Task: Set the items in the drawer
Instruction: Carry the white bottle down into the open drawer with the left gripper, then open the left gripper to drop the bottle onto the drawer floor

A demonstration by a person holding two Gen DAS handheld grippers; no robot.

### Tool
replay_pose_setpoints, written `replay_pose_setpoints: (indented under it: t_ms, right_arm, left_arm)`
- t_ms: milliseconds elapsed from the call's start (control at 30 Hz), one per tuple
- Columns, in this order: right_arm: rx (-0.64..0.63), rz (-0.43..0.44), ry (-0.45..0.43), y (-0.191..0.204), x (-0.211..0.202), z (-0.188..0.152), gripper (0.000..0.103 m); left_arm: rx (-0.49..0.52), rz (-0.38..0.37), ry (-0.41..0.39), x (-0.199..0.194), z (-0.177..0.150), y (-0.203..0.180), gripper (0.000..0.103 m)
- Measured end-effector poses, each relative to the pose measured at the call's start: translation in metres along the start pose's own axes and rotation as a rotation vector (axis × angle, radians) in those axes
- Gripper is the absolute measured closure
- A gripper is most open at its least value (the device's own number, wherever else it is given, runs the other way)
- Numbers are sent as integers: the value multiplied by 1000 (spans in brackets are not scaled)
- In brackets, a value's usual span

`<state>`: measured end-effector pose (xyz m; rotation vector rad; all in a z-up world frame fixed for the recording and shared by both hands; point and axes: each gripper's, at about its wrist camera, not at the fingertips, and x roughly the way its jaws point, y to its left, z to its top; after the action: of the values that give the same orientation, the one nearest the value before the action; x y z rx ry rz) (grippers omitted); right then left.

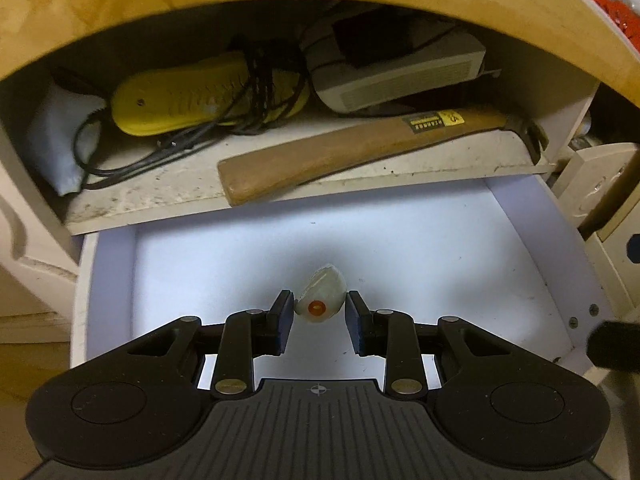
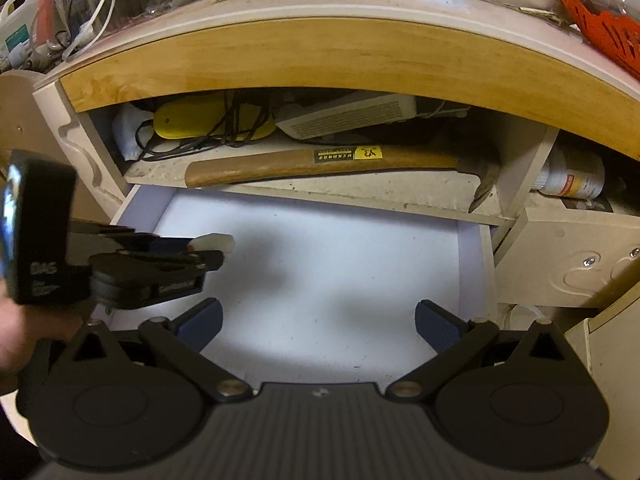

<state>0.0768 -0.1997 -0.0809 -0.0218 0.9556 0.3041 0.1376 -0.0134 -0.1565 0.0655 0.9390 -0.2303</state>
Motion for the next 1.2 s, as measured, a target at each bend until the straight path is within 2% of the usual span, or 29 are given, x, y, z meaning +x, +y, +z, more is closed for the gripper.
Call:
replay_pose_setpoints:
  t_ms: [467, 767, 900, 933, 967, 1000, 1033, 1200]
  right_arm:
    - [24, 13, 19, -3, 7, -1, 0]
    - [30, 10, 16, -4, 5, -1, 0]
    - [36, 15, 8, -4, 3, 0, 0]
    - [36, 16, 7, -4, 3, 0, 0]
    - [36, 18, 6, -3, 3, 0, 0]
    - [36, 21, 5, -3, 2, 0, 0]
    - [34, 21, 5, -3, 2, 0, 0]
    - [38, 19, 6, -3, 1, 0, 0]
  left_arm:
    - [43, -65, 91, 40, 4, -2, 75]
    - [47, -57, 113, 42, 4, -3, 75]
    - [15, -49, 94, 40, 6, 1, 74]
    - [8, -47, 95, 40, 6, 2, 68]
    - [3, -46, 99, 41, 7, 2, 47]
    - [0, -47, 106, 41, 7, 2, 35]
    - [0, -48, 106, 41, 8, 2, 19]
    - [6, -41, 115, 42, 8, -1, 15]
